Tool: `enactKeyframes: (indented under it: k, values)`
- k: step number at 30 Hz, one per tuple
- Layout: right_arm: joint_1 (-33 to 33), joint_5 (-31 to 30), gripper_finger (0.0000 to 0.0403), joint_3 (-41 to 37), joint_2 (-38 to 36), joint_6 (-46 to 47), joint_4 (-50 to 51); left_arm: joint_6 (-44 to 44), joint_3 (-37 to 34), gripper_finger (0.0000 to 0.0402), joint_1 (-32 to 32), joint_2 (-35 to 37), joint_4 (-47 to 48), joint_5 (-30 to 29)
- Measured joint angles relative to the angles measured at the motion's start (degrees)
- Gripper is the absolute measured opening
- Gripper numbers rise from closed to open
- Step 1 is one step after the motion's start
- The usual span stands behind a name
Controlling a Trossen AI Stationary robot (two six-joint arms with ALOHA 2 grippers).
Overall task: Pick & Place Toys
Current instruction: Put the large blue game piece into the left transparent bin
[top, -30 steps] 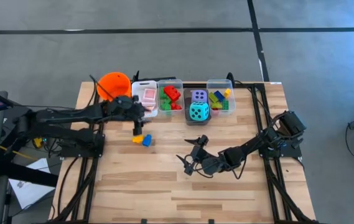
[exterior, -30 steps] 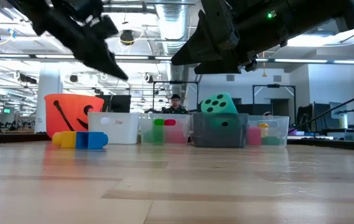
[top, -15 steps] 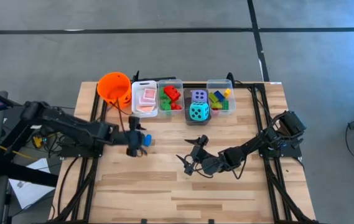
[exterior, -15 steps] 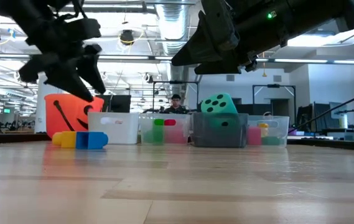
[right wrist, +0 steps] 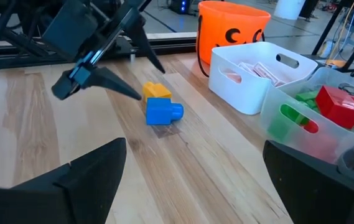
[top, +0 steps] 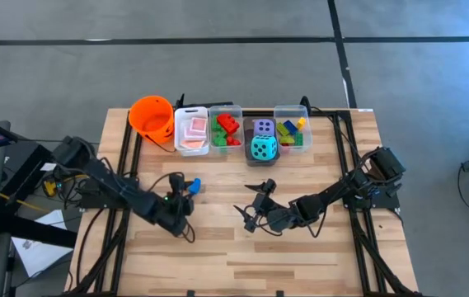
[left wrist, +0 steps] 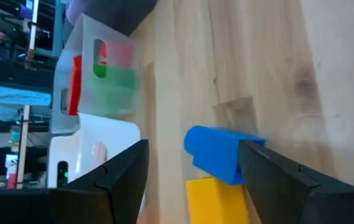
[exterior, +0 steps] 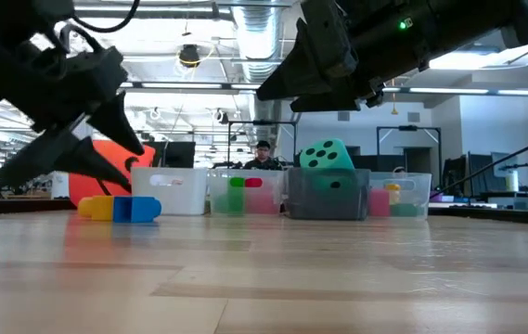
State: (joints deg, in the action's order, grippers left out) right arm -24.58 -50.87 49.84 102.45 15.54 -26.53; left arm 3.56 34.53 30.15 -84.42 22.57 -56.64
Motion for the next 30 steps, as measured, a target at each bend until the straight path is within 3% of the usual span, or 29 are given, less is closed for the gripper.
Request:
enactKeyframes:
  k: [17,30]
  values:
    - [0.46,0.00,0.0372,-0.04,0.00,1.01,1.05,4.39,0.02,0.0231,0.19,-2.34,-1.16,3.14]
    - [0.48,0.00,0.0372,-0.04,0.00,1.04,1.03,4.25,-3.00,0.0231,-5.37,-2.34,-1.08,5.98]
